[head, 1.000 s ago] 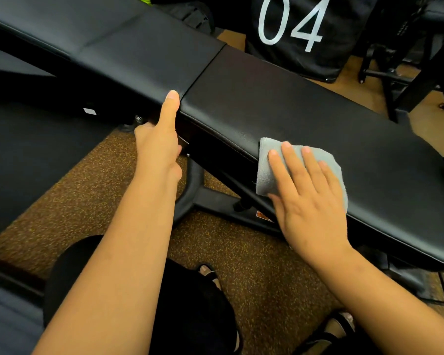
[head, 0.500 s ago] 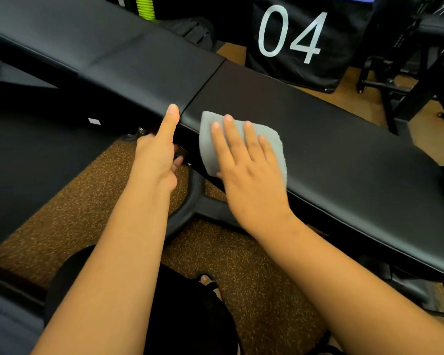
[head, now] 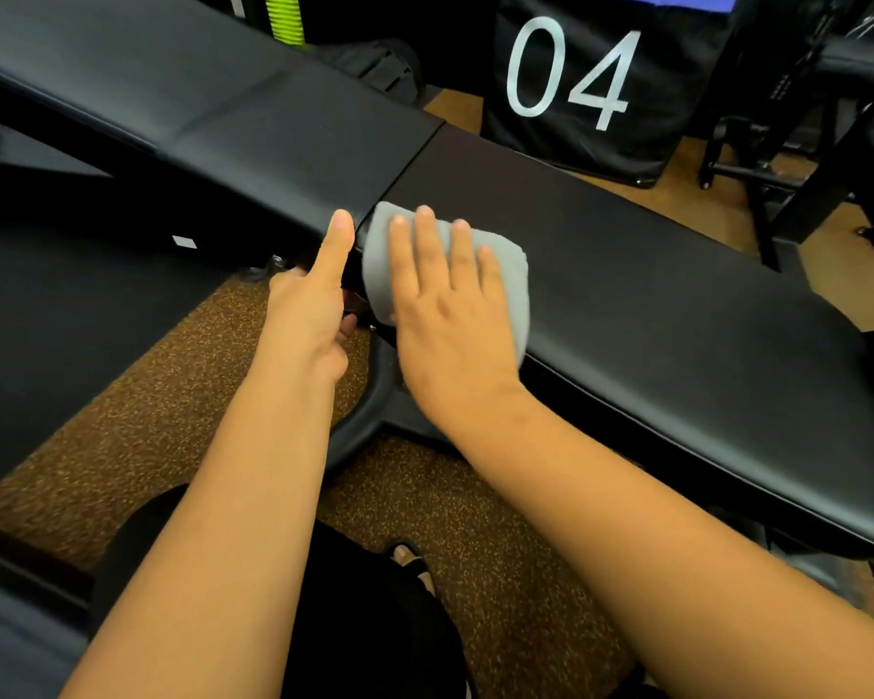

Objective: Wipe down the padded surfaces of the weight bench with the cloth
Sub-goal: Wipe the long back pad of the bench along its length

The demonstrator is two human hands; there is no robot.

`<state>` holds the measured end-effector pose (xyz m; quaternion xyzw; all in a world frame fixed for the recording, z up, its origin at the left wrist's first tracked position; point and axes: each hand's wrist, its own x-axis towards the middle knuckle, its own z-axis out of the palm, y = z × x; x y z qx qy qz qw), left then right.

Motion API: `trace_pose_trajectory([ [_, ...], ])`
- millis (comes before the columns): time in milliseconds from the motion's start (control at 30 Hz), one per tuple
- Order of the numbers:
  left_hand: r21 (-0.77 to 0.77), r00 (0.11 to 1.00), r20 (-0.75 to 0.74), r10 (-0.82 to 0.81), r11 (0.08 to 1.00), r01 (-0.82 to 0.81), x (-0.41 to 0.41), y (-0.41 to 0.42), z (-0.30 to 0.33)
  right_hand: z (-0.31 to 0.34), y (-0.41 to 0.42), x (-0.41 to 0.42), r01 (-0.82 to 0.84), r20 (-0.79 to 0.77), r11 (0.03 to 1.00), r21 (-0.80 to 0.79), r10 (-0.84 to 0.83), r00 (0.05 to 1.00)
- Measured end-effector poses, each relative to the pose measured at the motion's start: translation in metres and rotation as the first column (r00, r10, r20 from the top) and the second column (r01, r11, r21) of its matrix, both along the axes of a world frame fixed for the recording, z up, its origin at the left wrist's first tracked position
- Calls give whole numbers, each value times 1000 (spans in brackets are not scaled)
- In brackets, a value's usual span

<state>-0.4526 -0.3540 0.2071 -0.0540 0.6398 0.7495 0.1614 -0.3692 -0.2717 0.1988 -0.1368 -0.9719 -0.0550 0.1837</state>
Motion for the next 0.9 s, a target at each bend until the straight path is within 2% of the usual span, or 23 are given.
trace_pose_trajectory([
  [100,-4,1000,-1,-14,1000,14,1,-2,2,0,-2,-10,-22,-7,1000,18,22,1000],
  [233,-16,1000,22,-8,1000,9,-4,-2,-3,-14,17,24,-45,-53,998,41,47,997],
  [467,-14,999,43,-1,1000,1,-10,0,-9,-46,56,117,83,24,993,83,-85,996],
  [600,-18,999,49,6,1000,-6,-9,1,-8,-37,42,92,125,-14,991,36,-125,992],
  [767,-47,999,31,7,999,-5,-6,-1,-6,-10,7,29,34,-19,999,14,-34,999],
  [900,-52,1000,25,-3,999,5,-6,-3,-4,-10,6,19,-2,-28,999,35,3,1000],
])
